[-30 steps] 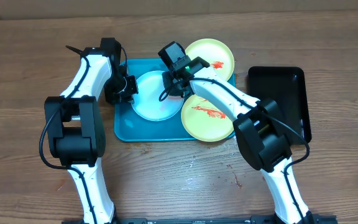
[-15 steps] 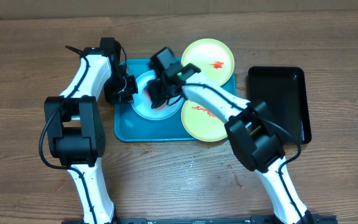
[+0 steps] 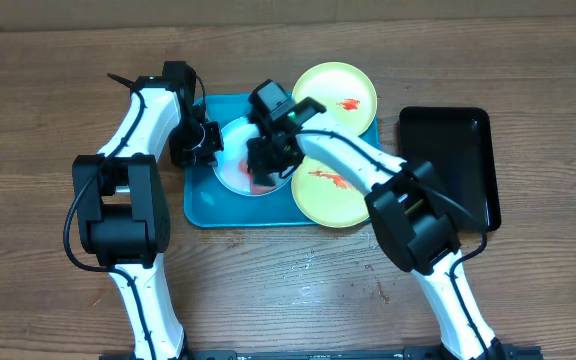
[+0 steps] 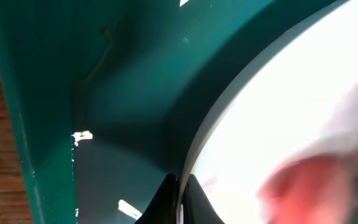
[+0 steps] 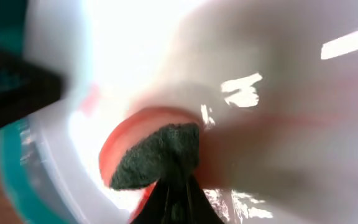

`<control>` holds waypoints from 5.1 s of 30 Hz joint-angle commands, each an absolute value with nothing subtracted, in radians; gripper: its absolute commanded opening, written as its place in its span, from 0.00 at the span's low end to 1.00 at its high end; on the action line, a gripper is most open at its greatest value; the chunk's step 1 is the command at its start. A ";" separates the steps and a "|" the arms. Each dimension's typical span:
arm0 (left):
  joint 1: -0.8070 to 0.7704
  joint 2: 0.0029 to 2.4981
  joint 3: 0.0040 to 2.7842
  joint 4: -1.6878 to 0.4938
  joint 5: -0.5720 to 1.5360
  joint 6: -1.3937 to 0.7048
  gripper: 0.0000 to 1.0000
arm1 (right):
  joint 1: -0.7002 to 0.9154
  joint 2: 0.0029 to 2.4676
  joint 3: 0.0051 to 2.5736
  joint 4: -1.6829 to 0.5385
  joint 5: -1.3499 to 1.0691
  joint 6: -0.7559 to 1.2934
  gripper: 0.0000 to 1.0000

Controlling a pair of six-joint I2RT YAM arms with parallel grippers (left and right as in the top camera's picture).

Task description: Clean dirty plates on tray and stack at the side

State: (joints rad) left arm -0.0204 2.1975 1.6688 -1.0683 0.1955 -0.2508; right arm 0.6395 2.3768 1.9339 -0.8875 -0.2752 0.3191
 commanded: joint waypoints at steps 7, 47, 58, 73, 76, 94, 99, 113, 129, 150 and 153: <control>-0.020 2.210 1.671 -1.068 0.173 -0.215 0.04 | 0.582 2.389 1.994 -0.876 0.147 0.339 0.04; -0.020 2.210 1.671 -1.053 0.173 -0.209 0.04 | 0.697 2.403 2.022 -0.955 0.374 0.306 0.04; -0.020 2.210 1.671 -1.047 0.173 -0.209 0.04 | 0.698 2.403 2.075 -0.815 0.259 0.282 0.04; -0.005 2.210 1.676 -1.036 0.170 -0.209 0.04 | 0.706 2.405 1.937 -0.875 -0.206 0.283 0.04; 0.015 2.210 1.696 -1.056 0.178 -0.209 0.04 | 0.707 2.405 1.938 -0.873 -0.352 0.282 0.04; 0.033 2.146 1.826 -1.186 0.176 -0.191 0.04 | 0.576 2.324 2.076 -0.860 -0.839 0.234 0.04; 0.032 2.076 1.826 -1.201 0.159 -0.186 0.04 | 0.479 2.234 2.153 -0.930 -0.810 0.235 0.04; -0.057 1.798 1.825 -1.259 -0.228 -0.223 0.04 | 0.333 2.084 2.159 -1.319 -0.321 0.204 0.04; -0.435 1.773 1.813 -1.332 -0.896 -0.502 0.04 | 0.312 2.087 2.159 -1.428 -0.168 0.205 0.04; -0.570 1.773 1.813 -1.353 -1.190 -0.584 0.04 | 0.279 2.087 2.159 -1.453 -0.169 0.205 0.04; -0.570 1.773 1.813 -1.352 -1.190 -0.584 0.04 | 0.279 2.087 2.159 -1.454 -0.169 0.205 0.04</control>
